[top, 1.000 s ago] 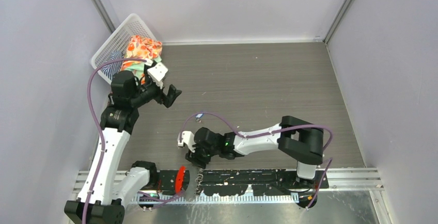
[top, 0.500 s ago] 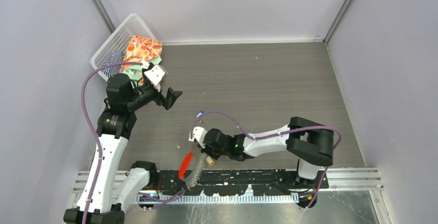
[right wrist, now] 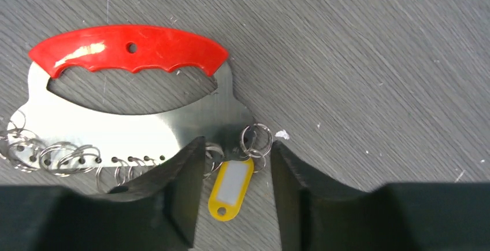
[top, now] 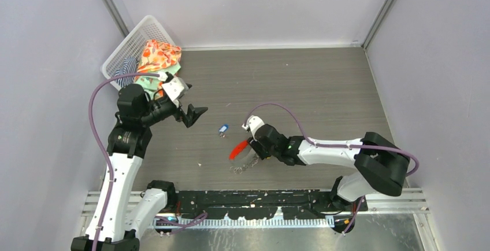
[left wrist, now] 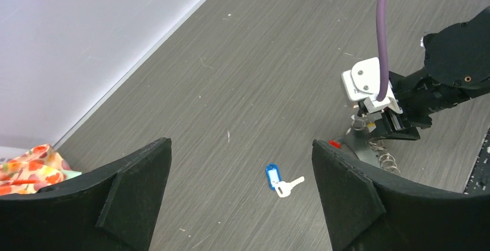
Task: Put the keys on the keyring
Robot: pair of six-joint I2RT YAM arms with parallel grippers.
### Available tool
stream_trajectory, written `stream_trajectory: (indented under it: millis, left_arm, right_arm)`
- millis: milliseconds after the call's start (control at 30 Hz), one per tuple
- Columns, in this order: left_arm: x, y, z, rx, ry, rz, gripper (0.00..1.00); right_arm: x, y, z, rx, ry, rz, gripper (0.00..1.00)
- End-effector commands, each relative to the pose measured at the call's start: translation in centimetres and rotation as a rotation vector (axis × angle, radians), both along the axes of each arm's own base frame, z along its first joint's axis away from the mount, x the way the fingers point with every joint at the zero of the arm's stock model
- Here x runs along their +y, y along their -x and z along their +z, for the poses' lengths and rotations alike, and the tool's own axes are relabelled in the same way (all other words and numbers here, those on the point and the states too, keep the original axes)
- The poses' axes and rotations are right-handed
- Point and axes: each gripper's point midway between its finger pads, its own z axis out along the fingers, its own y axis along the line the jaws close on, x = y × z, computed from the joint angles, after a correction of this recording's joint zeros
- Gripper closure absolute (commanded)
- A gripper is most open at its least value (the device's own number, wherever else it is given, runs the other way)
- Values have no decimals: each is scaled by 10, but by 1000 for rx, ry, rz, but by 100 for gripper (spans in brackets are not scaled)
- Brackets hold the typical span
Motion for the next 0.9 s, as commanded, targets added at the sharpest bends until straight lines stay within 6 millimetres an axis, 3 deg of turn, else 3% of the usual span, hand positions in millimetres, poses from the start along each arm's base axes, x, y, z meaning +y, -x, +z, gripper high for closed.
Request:
stream_trajectory:
  millis: [0, 100, 167, 333, 467, 600, 667, 767, 867]
  left_arm:
    - [-8, 10, 4, -20, 11, -71, 5]
    - [-9, 15, 1, -12, 12, -87, 0]
    - [-10, 18, -2, -11, 8, -96, 0]
    - [-8, 21, -7, -1, -2, -93, 0]
    - [-7, 25, -18, 1, -49, -113, 0]
    - [-10, 52, -61, -45, -200, -290, 0]
    - [-11, 77, -94, -74, -283, -426, 0]
    - [-11, 94, -135, -230, -434, -603, 3]
    - [-17, 97, -161, -376, -521, -719, 5]
  right_arm:
    - [7, -7, 34, -63, -69, -20, 44]
    - [27, 6, 57, -91, -170, 92, 30]
    - [42, 24, 60, -84, -190, 210, 27]
    - [70, 70, 40, 49, -184, 487, 28]
    - [79, 87, 30, 113, -179, 586, 31]
    - [79, 88, 19, 115, -157, 565, 33]
    - [79, 83, 23, 97, -200, 516, 33]
    - [78, 74, 44, 108, -330, 442, 34]
    - [76, 61, 64, 140, -435, 371, 35]
